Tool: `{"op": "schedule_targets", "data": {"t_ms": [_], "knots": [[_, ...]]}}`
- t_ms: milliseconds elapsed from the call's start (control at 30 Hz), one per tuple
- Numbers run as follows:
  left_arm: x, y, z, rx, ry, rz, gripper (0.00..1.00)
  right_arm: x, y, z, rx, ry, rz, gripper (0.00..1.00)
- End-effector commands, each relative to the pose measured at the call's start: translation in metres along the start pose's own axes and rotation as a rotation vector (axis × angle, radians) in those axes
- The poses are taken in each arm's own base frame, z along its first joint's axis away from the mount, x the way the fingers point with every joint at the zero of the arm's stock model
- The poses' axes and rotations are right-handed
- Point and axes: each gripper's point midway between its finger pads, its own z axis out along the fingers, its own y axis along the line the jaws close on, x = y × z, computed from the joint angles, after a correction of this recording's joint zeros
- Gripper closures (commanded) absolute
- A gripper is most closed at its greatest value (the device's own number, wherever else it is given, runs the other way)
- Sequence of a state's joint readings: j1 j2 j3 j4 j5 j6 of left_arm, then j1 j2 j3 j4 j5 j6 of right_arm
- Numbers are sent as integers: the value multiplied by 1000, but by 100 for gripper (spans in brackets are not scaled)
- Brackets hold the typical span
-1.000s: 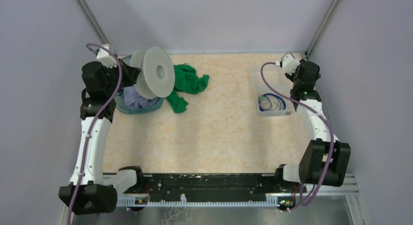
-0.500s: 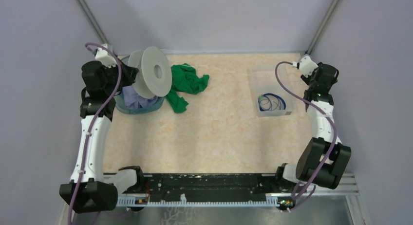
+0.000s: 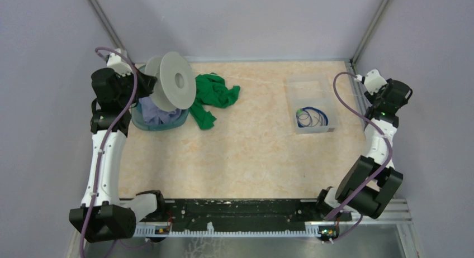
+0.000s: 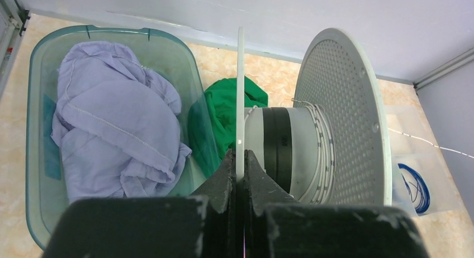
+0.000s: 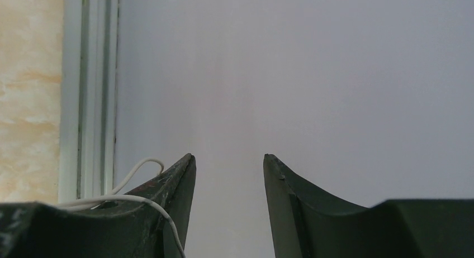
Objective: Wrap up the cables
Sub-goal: Wrap the cable around the cable reel, then place the cable reel at the center of the board.
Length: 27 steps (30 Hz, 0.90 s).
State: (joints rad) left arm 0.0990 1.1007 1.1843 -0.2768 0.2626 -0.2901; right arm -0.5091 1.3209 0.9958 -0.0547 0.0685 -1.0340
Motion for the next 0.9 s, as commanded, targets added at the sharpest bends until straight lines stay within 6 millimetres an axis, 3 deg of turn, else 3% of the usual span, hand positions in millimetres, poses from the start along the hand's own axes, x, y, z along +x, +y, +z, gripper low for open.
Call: {"op": "schedule_targets", "data": {"t_ms": [0,467,867], "knots": [[-49,-7,-6,13,-146,40,100,-7,-46,-20,106,-55,4,52],[-69,6,4,-46,-173,75,100,36,-51,-43,77,-41,11,51],[-107,53,3,-171,-248,112,100,60,-32,-48,6,-29,2,50]]}}
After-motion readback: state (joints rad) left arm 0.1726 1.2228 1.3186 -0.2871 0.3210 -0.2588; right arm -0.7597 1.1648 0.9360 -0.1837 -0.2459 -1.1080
